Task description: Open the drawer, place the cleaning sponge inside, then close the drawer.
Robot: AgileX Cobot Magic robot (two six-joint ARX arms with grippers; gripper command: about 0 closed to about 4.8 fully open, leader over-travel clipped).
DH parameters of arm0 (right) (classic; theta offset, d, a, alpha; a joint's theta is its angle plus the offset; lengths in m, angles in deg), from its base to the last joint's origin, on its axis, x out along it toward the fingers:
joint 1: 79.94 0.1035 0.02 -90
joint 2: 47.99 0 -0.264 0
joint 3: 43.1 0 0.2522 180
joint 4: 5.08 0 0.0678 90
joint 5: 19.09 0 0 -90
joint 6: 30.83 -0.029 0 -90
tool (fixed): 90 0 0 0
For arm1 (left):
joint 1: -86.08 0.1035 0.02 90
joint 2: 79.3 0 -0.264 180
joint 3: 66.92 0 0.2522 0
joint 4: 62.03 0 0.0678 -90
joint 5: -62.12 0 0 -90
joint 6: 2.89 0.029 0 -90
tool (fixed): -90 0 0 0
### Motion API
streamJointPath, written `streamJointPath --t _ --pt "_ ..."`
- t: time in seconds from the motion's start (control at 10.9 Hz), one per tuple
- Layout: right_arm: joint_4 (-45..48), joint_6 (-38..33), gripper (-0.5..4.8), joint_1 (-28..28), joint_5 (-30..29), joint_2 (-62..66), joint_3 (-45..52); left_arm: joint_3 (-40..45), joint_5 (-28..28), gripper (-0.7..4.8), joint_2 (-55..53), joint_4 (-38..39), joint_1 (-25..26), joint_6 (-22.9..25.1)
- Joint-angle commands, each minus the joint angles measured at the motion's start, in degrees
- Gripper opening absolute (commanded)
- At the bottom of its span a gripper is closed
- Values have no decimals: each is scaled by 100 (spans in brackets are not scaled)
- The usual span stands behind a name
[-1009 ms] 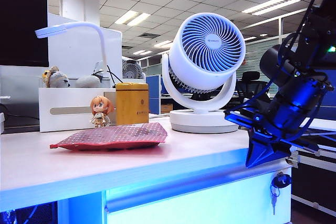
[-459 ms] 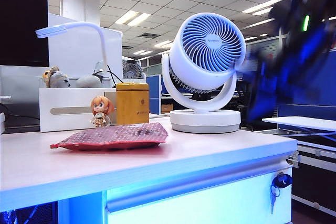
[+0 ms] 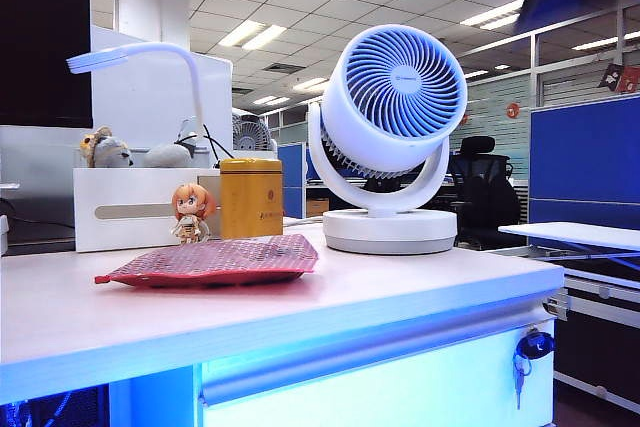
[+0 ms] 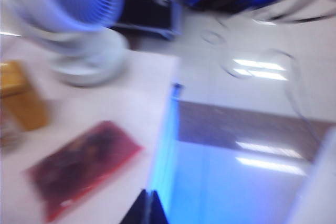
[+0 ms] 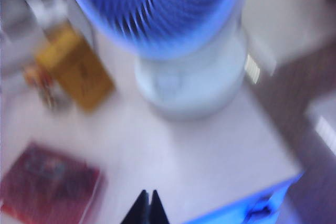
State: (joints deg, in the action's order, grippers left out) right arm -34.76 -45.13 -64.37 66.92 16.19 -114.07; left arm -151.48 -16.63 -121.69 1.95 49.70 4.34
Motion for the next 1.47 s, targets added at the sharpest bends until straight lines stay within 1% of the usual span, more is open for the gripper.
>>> streamJointPath --t 0.09,0.18,0.28,0.37,0.46,0.55,0.73,0.83,0.92,1.01,1.1,1.19,1.28,1.38,1.47 --pt "227 837 -6 221 1069 -1447 389 96 -951 -5 850 435 4 -210" --pt "424 839 -6 221 1178 -2302 903 415 -1281 -5 1440 483 4 -208" --pt "417 839 -6 219 1198 -3038 1456 890 -1279 -5 2004 284 4 -214" --pt "387 837 -6 219 1202 -3770 2149 1543 -1281 -5 2573 -125 7 -350" --pt "186 835 -6 216 1202 -4454 2787 2271 -1322 -5 2999 -778 7 -498" --pt "-136 835 -6 216 1172 -5112 3268 2848 -1368 -5 3108 -1419 7 -579" --pt "-505 833 -6 216 1174 -5768 3556 3410 -1386 -5 3034 -2090 7 -579" --pt "-844 835 -6 219 1161 -6395 3707 4301 -1394 -5 2946 -3154 7 -686" --pt "-874 837 -6 210 1161 -6345 3707 4819 -1403 -5 2900 -3773 9 -879" --pt "-973 835 -6 210 1161 -6356 3707 5309 -1425 -5 2813 -4321 13 -957" --pt "-986 837 -6 210 1161 -6365 3707 5501 -1512 -5 2765 -4503 11 -962" --pt "-986 837 -6 210 1161 -6378 3707 5880 -1707 -5 2649 -4857 11 -960" --pt "-986 837 -6 210 1161 -6380 3707 6183 -1784 -5 2592 -5176 11 -962" --pt "-988 837 -6 210 1161 -6380 3707 6304 -1812 -5 2588 -5276 11 -966" --pt "-990 835 -6 210 1161 -6380 3707 6483 -2122 -5 2645 -5283 28 -955"
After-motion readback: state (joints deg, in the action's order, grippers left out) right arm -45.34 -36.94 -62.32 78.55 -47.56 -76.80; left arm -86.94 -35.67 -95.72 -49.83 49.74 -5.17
